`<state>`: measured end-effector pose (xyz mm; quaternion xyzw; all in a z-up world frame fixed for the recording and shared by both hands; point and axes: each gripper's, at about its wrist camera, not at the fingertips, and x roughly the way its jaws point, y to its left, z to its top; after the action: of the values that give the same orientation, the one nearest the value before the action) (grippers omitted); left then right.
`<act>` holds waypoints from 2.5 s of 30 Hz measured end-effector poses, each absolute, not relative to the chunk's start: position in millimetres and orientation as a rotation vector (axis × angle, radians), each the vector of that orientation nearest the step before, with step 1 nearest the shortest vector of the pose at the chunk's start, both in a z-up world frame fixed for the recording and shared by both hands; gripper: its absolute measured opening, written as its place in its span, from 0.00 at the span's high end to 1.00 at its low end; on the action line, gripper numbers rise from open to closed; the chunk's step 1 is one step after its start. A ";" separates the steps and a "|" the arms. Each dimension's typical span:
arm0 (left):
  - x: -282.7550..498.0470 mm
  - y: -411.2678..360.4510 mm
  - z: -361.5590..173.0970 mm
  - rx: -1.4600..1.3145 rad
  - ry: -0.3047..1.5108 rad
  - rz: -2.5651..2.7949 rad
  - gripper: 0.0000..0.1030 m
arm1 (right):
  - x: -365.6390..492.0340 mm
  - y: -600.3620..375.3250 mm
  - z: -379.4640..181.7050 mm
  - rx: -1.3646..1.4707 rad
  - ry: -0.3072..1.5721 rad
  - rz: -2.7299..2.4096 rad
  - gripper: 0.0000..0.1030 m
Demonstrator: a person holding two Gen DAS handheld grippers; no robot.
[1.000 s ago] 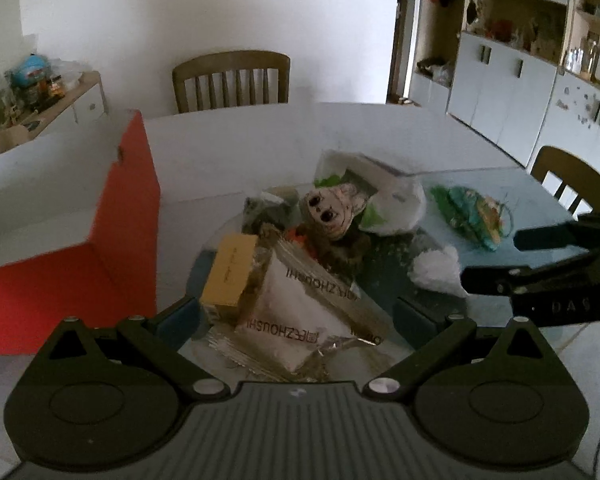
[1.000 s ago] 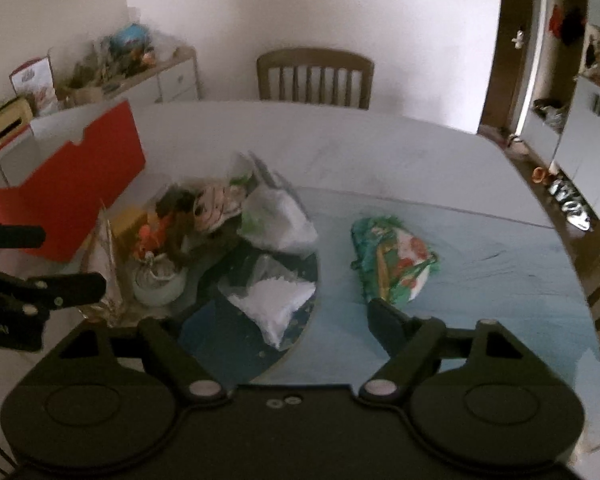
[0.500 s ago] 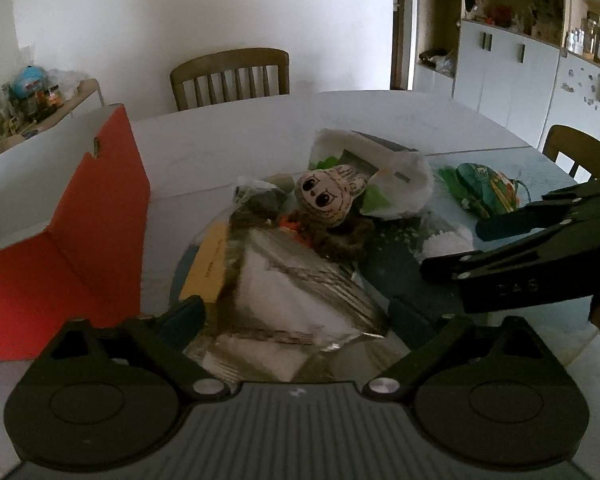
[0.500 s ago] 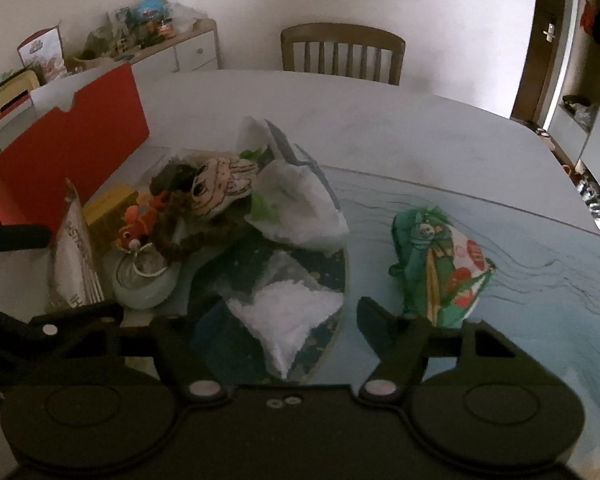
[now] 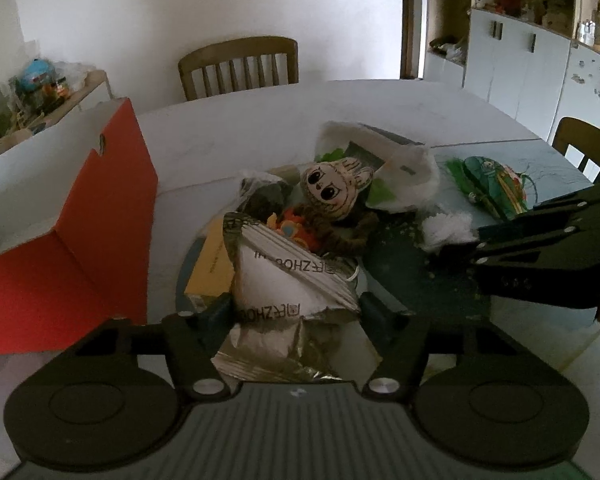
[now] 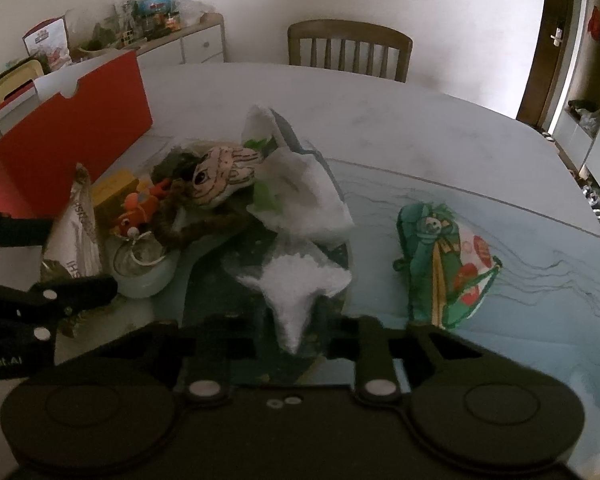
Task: Organize objects
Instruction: 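Reach left tool to silver snack bag while right tool reaches white tissue, then close left tool on silver snack bag while right tool grasps white tissue, then carry silver bag in left tool and tissue in right tool over cardboard box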
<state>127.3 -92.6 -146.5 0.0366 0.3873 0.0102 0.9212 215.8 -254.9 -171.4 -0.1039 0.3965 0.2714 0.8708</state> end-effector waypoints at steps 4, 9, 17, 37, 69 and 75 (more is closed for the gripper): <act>124.5 -89.9 -142.2 0.042 0.810 0.028 0.37 | 213.6 -258.0 -167.7 -0.212 0.813 0.567 0.87; 116.3 -87.8 -126.6 0.007 0.801 0.039 0.37 | 203.7 -266.3 -155.2 -0.192 0.797 0.580 0.87; 100.4 -72.5 -89.4 -0.060 0.790 0.079 0.37 | 181.7 -271.3 -119.4 -0.174 0.752 0.634 0.87; 70.9 64.6 -11.7 -0.124 0.734 0.122 0.37 | 133.2 -159.6 -27.8 -0.176 0.610 0.719 0.87; 189.2 223.2 -62.5 -0.033 0.918 0.145 0.37 | 173.4 49.8 -70.5 -0.324 0.778 0.797 0.87; 213.4 215.0 -89.9 0.035 1.011 0.118 0.37 | 185.9 64.6 -93.7 -0.349 0.881 0.788 0.87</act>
<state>213.4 215.0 -89.9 0.0166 0.4840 0.0565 0.8731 185.9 64.6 -93.7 -0.1637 0.4133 0.3693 0.8161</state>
